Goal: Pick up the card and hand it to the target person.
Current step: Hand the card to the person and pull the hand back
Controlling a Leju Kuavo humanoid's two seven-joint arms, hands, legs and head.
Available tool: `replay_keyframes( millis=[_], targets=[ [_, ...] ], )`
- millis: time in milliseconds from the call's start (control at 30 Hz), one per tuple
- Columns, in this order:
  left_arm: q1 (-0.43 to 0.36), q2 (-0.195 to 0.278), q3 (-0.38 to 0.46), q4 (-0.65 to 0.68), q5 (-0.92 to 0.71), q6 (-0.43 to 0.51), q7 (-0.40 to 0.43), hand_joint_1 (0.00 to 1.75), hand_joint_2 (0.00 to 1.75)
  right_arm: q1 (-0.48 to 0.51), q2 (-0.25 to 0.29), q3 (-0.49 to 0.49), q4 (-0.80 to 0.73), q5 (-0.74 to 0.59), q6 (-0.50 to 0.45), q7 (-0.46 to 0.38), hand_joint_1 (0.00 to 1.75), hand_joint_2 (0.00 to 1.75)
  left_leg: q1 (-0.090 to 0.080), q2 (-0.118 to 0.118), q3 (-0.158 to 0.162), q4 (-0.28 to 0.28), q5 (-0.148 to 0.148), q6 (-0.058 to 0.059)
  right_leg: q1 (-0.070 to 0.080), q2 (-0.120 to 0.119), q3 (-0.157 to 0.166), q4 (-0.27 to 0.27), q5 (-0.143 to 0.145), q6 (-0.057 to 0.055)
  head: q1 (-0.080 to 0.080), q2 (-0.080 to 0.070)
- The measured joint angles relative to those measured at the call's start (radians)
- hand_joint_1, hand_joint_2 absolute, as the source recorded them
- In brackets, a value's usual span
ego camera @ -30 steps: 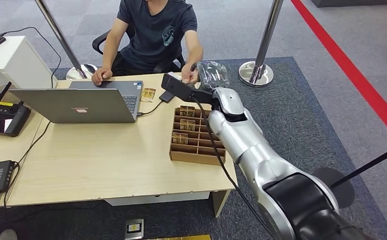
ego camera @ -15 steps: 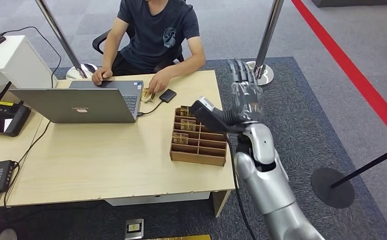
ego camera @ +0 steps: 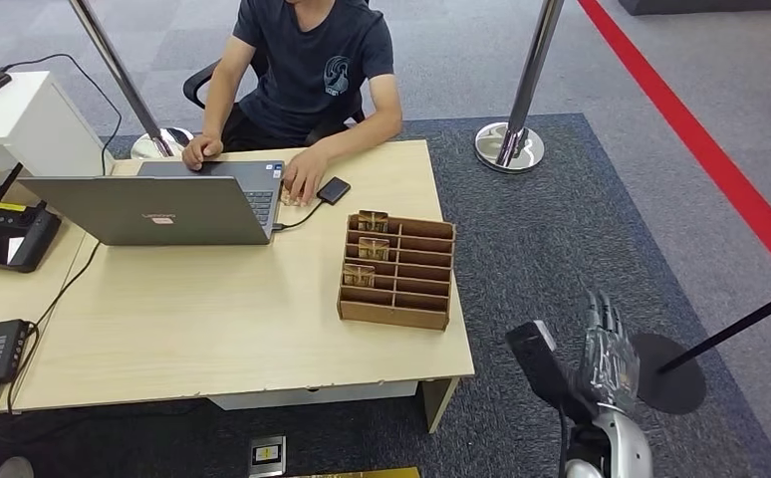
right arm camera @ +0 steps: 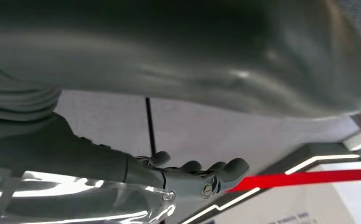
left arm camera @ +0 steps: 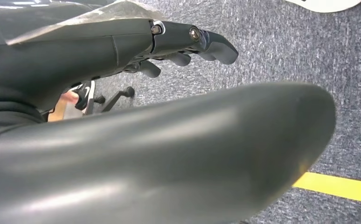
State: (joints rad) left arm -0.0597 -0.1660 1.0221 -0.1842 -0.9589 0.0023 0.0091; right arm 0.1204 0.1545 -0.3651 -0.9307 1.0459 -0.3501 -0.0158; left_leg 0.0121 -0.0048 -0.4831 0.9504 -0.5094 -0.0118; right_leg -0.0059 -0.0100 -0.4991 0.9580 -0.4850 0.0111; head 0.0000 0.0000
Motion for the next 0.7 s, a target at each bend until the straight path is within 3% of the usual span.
replay_keyframes(
  millis=[100,200,333,700],
  targets=[
    [0.001,-0.006,0.004,0.004,0.000,0.003,-0.012,0.00,0.00,-0.137,-0.040,-0.120,0.403,-0.049,-0.043,-0.089,0.00,0.00,0.000,0.002,0.002,0.000,0.000,0.001,0.000,0.001,0.002,-0.001,0.001,0.000,0.000,0.000],
    [-0.001,-0.006,0.002,0.007,-0.005,0.002,-0.015,0.00,0.00,-0.200,-0.064,-0.164,0.611,-0.078,-0.037,-0.120,0.00,0.00,0.000,0.003,0.001,0.001,0.000,0.001,0.000,0.003,0.001,0.000,0.001,0.000,0.000,0.000],
    [-0.005,0.000,0.002,0.008,-0.005,-0.007,-0.042,0.00,0.00,-0.214,-0.045,-0.237,0.727,-0.145,0.082,-0.017,0.00,0.00,-0.001,0.002,-0.001,0.002,0.000,0.001,0.000,0.002,-0.002,0.003,0.000,0.000,0.000,0.000],
    [-0.016,0.024,-0.037,0.002,-0.051,-0.001,-0.043,0.00,0.00,-0.197,0.006,-0.294,0.752,-0.194,0.225,0.186,0.00,0.00,-0.001,0.003,-0.003,0.004,-0.001,0.001,-0.001,0.003,-0.005,0.006,-0.001,-0.001,0.000,0.000]
  ],
)
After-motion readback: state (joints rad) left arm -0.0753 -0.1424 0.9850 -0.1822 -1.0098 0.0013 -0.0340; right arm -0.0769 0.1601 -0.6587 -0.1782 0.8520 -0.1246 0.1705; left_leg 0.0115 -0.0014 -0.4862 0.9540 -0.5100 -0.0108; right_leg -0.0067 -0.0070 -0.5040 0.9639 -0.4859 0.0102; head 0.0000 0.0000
